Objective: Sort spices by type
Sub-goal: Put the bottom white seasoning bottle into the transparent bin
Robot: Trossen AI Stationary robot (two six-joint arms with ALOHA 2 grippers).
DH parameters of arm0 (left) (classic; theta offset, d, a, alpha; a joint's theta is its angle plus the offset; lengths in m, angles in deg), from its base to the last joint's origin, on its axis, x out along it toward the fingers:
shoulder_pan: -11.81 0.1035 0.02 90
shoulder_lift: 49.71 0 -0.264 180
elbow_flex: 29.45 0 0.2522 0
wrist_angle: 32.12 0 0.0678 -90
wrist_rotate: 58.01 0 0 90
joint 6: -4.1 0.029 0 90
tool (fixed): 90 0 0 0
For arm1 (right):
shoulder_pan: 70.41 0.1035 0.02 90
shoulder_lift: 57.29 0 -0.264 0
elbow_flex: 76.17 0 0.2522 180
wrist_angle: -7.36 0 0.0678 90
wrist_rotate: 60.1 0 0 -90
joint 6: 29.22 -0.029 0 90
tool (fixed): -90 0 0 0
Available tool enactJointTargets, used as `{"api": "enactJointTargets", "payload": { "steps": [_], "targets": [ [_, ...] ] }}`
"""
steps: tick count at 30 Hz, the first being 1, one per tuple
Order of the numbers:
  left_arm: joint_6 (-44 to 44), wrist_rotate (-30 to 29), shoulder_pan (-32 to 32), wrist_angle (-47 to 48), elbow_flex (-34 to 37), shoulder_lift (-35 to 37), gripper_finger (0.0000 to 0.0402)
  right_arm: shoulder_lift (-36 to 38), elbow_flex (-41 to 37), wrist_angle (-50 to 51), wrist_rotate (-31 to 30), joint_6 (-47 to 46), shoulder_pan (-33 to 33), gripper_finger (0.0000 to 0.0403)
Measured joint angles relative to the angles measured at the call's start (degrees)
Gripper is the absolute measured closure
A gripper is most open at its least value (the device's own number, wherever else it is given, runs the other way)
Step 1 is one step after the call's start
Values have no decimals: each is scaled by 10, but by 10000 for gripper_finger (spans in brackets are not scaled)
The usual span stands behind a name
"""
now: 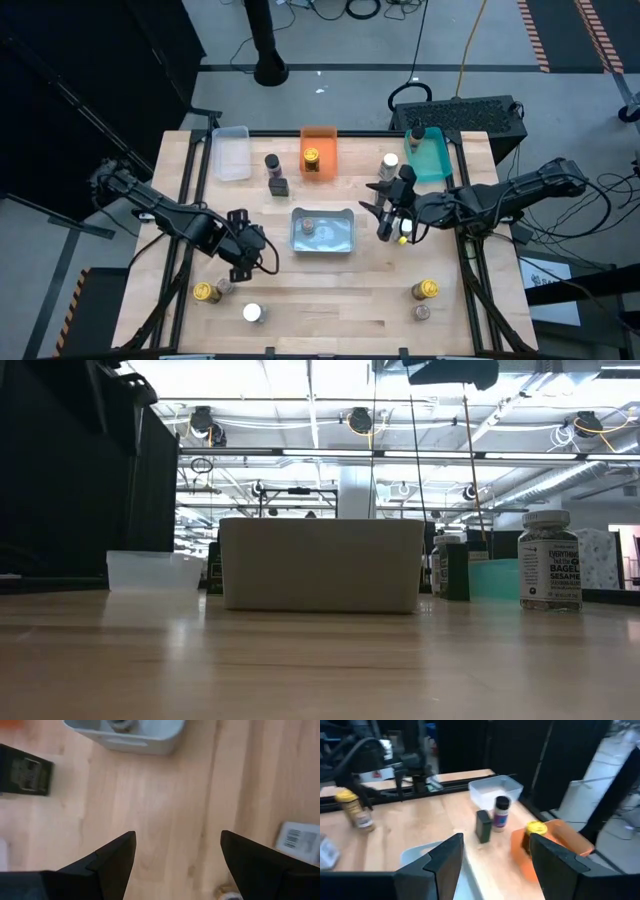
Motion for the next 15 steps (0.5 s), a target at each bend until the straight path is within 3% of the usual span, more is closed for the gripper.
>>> {"api": "enactJointTargets", "payload": {
  "steps": [5, 15],
  "targets": [
    [33, -35, 0, 0, 0, 0, 104, 0, 5, 9, -54, -1, -14, 193],
    [51, -17, -2, 0, 0, 0, 104, -3, 14, 13, -58, -13, -25, 193]
  ]
}}
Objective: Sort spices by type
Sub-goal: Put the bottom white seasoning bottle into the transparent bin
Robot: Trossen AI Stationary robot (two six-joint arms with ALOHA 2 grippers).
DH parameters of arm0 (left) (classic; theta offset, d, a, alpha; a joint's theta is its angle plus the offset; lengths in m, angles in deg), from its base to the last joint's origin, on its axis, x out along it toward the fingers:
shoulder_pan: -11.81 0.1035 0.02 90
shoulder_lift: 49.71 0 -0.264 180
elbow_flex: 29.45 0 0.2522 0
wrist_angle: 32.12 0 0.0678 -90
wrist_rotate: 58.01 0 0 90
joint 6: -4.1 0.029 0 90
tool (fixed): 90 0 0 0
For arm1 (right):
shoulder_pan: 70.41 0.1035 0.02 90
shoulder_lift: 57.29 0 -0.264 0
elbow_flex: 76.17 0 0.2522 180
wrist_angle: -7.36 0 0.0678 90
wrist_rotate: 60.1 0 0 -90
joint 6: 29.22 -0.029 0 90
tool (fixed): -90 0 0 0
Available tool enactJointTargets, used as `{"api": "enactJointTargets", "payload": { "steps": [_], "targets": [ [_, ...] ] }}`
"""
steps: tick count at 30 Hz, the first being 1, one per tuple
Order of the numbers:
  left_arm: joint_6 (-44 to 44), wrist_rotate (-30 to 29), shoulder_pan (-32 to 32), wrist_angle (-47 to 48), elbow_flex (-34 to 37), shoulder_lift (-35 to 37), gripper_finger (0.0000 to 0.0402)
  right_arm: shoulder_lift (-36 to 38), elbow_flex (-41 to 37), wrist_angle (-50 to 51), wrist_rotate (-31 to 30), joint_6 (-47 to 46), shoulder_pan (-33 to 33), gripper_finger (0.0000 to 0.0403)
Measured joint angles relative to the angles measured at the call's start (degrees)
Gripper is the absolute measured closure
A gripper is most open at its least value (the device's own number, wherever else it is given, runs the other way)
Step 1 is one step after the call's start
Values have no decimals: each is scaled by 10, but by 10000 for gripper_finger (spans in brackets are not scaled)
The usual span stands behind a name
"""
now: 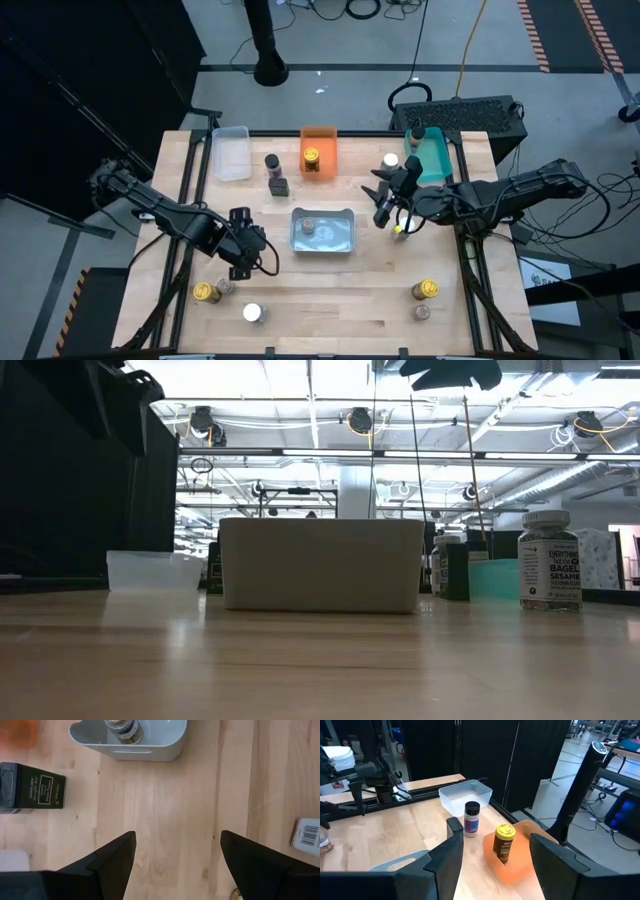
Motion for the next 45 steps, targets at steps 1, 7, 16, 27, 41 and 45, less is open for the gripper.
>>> {"api": "enactJointTargets", "payload": {
  "steps": [1, 7, 16, 27, 41, 45],
  "targets": [
    [5, 2, 0, 0, 0, 0, 104, 0, 0, -2, 0, 4, 0, 193],
    [-18, 99, -18, -8, 0, 0, 104, 0, 4, -8, 0, 9, 0, 193],
    [-173, 176, -90, -67, 0, -1, 104, 0, 4, -3, 0, 14, 0, 193],
    [-197, 143, -140, -75, -93, -81, 104, 0, 4, -3, 3, 4, 0, 193],
    [-142, 143, -149, -9, -137, -133, 104, 0, 4, 0, 19, -1, 1, 193],
    [-169, 148, -162, -18, -137, -135, 104, 0, 4, 4, 19, -1, 1, 193]
  ]
}}
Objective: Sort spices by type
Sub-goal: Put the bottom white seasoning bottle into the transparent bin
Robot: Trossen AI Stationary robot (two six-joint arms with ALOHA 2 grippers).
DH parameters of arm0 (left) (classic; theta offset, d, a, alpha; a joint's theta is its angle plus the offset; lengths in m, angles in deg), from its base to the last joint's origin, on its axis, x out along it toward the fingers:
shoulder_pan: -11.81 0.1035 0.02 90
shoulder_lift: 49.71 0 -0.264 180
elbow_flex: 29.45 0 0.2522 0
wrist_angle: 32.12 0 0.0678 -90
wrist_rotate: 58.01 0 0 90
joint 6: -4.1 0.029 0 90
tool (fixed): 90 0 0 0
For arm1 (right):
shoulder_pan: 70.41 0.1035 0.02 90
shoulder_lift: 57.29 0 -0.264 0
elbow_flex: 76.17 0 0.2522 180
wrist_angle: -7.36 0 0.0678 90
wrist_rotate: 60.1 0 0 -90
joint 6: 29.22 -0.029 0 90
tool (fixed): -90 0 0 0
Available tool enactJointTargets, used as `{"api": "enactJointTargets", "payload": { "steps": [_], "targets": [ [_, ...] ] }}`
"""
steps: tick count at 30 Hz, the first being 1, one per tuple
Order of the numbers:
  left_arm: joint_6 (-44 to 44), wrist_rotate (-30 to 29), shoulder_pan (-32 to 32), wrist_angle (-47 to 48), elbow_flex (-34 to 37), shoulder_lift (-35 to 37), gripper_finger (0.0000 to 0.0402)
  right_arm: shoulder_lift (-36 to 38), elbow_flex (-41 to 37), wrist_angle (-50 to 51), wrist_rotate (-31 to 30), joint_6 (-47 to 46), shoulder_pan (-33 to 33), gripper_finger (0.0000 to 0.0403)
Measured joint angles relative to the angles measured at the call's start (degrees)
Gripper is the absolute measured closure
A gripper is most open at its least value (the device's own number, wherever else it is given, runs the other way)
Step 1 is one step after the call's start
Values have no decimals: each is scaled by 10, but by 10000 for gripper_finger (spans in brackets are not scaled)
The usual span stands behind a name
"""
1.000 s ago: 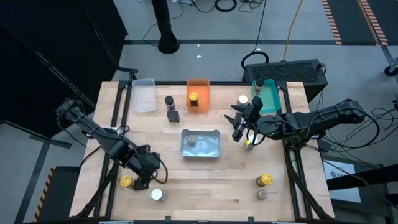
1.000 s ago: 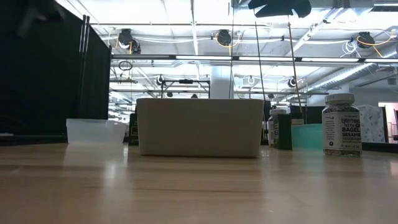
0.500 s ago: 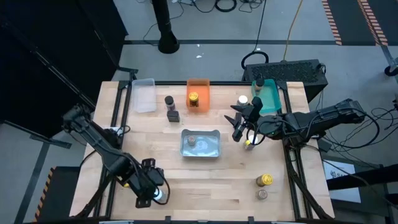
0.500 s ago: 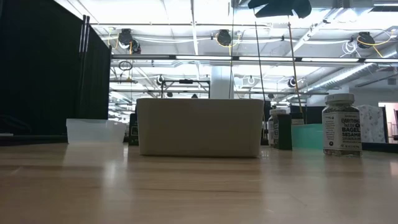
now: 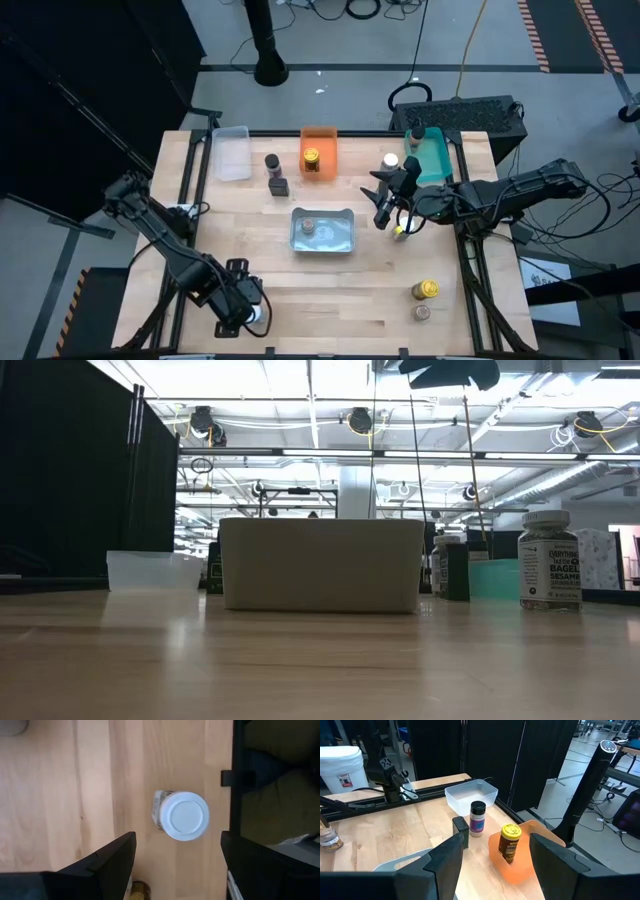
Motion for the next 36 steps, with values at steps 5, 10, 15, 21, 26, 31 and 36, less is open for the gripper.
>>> {"api": "enactJointTargets", "payload": {
  "steps": [5, 10, 15, 21, 26, 31, 36],
  "targets": [
    [-35, -13, -15, -6, 0, 0, 104, 0, 0, 0, 0, -4, 0, 193],
    [-23, -56, -21, -19, 0, -19, 104, 0, 0, 0, 0, -4, 0, 193],
    [10, -34, -21, -21, 1, -51, 104, 0, 0, 1, 0, -4, 0, 193],
    [13, -35, -21, -27, 0, -48, 104, 0, 0, 1, 0, -5, 0, 193],
    [27, -44, -20, -34, 0, -51, 104, 0, 0, 1, 1, -7, 0, 193],
    [59, -49, -21, -32, 0, -57, 104, 0, 0, 1, 1, -7, 0, 193],
    [54, -50, -21, -32, 0, -58, 104, 0, 0, 2, 1, -7, 0, 193]
  ]
}}
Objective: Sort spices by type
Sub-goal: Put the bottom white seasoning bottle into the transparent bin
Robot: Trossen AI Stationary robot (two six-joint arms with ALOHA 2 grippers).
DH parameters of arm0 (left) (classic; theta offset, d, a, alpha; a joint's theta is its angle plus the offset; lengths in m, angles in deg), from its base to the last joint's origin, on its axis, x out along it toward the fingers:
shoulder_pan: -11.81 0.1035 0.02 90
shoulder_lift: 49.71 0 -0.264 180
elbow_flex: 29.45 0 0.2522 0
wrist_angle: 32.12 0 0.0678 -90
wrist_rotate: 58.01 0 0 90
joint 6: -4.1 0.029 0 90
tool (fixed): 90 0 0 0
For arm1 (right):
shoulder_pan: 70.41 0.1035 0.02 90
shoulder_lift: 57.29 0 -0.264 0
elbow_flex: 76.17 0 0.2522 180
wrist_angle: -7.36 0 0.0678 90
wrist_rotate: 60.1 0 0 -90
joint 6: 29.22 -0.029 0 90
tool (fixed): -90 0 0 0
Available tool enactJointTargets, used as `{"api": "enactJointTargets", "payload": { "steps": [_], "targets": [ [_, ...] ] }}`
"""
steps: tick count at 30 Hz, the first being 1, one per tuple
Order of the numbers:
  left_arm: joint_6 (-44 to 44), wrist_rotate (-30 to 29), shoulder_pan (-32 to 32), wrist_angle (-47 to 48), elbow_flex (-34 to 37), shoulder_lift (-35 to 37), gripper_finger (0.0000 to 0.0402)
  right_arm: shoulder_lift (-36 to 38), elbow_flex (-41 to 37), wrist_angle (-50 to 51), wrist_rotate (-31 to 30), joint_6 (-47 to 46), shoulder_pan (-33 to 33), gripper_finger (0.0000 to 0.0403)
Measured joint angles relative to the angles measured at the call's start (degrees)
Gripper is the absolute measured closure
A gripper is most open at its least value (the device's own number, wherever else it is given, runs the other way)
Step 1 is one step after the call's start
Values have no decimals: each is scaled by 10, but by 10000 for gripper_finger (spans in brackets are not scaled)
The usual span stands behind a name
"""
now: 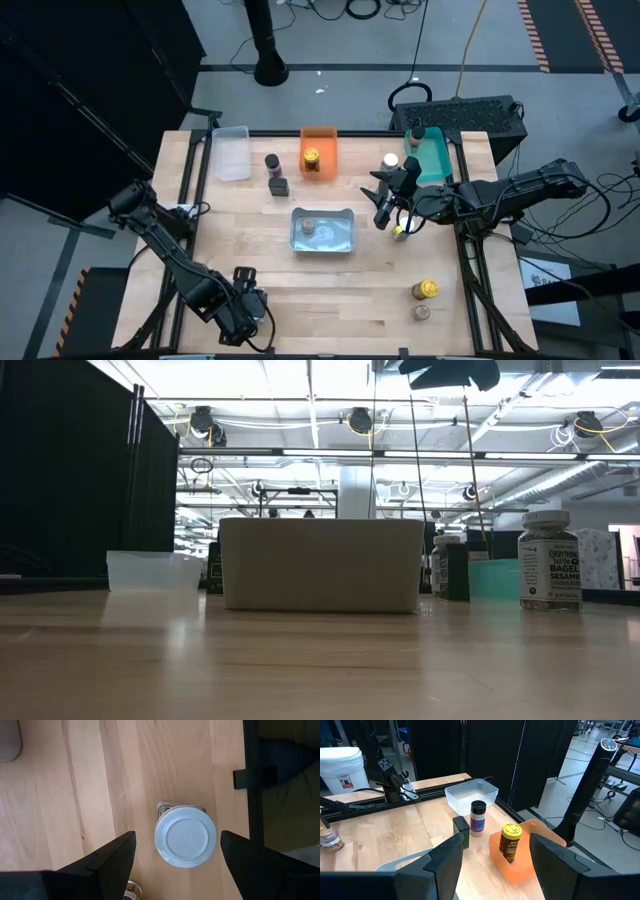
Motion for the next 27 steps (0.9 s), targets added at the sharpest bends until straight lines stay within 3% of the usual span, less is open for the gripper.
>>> {"api": "enactJointTargets", "payload": {
  "steps": [27],
  "targets": [
    [19, -5, -3, -54, 29, -32, 105, 0, 0, 0, 14, 0, 0, 193]
  ]
}}
